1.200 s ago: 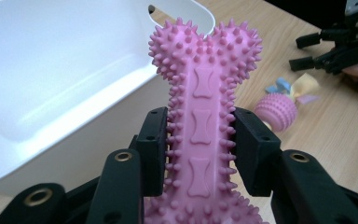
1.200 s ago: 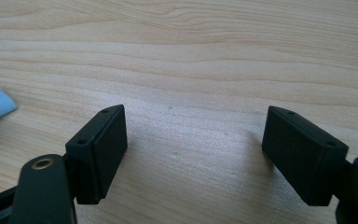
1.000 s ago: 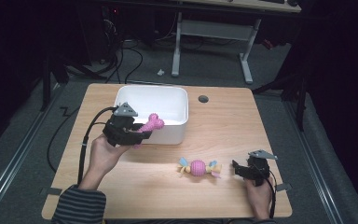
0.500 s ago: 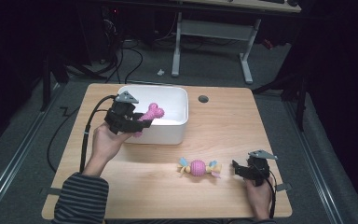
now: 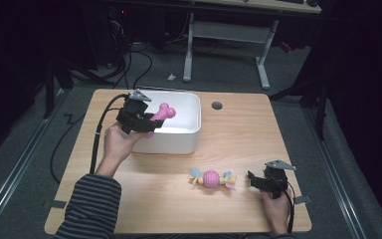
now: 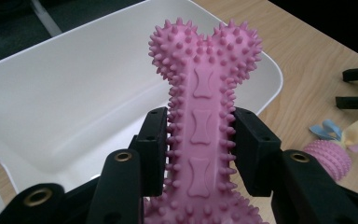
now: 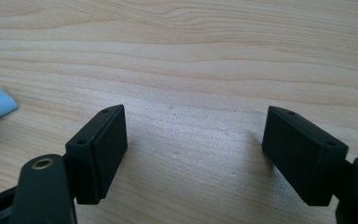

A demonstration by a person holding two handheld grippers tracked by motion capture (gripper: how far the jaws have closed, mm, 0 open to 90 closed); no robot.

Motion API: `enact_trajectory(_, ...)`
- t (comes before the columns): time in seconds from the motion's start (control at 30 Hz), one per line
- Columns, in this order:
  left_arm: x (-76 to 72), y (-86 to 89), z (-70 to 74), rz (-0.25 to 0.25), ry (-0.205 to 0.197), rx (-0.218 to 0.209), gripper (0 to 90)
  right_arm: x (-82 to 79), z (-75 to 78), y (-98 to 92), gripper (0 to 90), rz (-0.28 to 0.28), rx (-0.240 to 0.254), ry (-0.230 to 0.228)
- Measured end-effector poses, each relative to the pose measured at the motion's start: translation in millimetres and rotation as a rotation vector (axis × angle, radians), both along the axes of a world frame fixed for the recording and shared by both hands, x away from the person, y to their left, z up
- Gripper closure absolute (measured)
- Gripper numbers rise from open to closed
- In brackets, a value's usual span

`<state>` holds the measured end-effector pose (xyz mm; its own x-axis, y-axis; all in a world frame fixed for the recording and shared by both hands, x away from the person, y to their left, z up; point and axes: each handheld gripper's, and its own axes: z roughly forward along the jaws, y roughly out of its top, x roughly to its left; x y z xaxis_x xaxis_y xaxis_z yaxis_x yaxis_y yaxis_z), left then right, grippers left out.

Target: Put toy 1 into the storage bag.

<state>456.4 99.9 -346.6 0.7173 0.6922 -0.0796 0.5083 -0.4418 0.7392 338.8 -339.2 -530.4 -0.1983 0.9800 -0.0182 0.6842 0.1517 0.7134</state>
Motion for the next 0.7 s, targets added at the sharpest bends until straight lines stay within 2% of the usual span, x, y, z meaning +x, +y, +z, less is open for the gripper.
enact_trajectory(0.3, 21.3, -6.9, -2.5, 0.023, 0.011, 0.0, 58.7, 0.1, 0.0, -0.1, 21.9, 0.003, -0.001, -0.001)
enact_trajectory(0.47, 30.9, -11.7, -9.3, 0.033, 0.017, 0.028, 58.7, 0.1, 0.0, -0.1, 21.9, 0.004, 0.0, -0.001)
enact_trajectory(0.7, 40.6, -9.8, -17.8, 0.068, 0.026, 0.042, 58.6, 0.0, 0.0, 0.0, 21.9, 0.003, 0.001, 0.001)
